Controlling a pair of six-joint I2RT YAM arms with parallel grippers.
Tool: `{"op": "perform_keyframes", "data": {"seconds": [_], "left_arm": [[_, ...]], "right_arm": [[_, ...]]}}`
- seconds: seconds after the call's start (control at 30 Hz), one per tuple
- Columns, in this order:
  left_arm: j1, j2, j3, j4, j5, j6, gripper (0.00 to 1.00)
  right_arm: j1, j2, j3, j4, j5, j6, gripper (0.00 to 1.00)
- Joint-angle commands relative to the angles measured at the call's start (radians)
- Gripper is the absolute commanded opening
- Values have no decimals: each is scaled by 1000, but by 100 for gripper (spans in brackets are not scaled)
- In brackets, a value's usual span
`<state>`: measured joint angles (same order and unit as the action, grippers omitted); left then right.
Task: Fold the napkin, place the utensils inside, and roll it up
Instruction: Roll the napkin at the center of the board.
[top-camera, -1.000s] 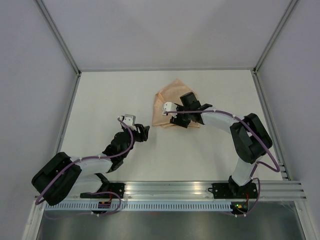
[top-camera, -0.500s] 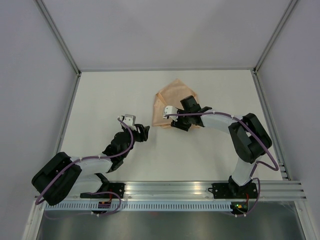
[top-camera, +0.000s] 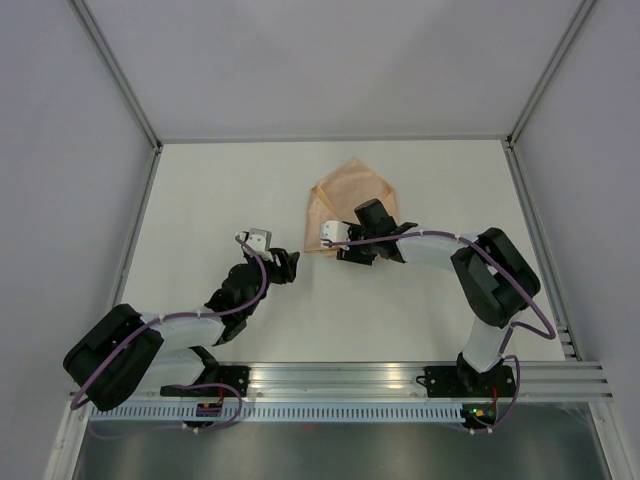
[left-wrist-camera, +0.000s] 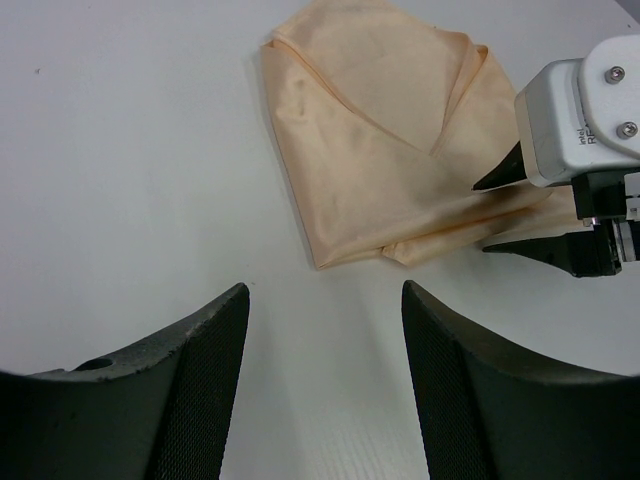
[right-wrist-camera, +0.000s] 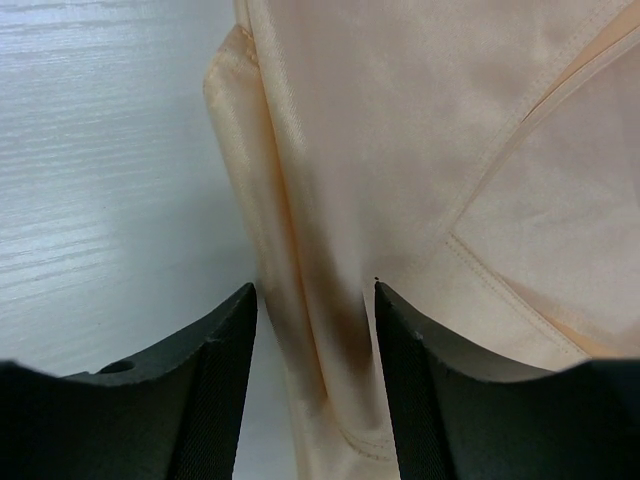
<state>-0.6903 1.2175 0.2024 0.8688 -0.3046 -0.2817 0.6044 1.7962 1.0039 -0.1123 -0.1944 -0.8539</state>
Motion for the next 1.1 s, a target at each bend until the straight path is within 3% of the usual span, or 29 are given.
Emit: {"op": "perform_keyframes", "data": {"seconds": [0.0, 0.5, 1.07], "left_arm": [[3, -9, 9, 42, 21, -21, 67], [5, -33, 29, -7, 44, 9, 67], [3, -38, 31, -13, 56, 7, 66]], "right_arm": [[0, 48, -8, 5, 13, -33, 57], [-34, 178, 167, -271, -74, -73, 50], [-41, 258, 274, -414, -91, -57, 28]]}}
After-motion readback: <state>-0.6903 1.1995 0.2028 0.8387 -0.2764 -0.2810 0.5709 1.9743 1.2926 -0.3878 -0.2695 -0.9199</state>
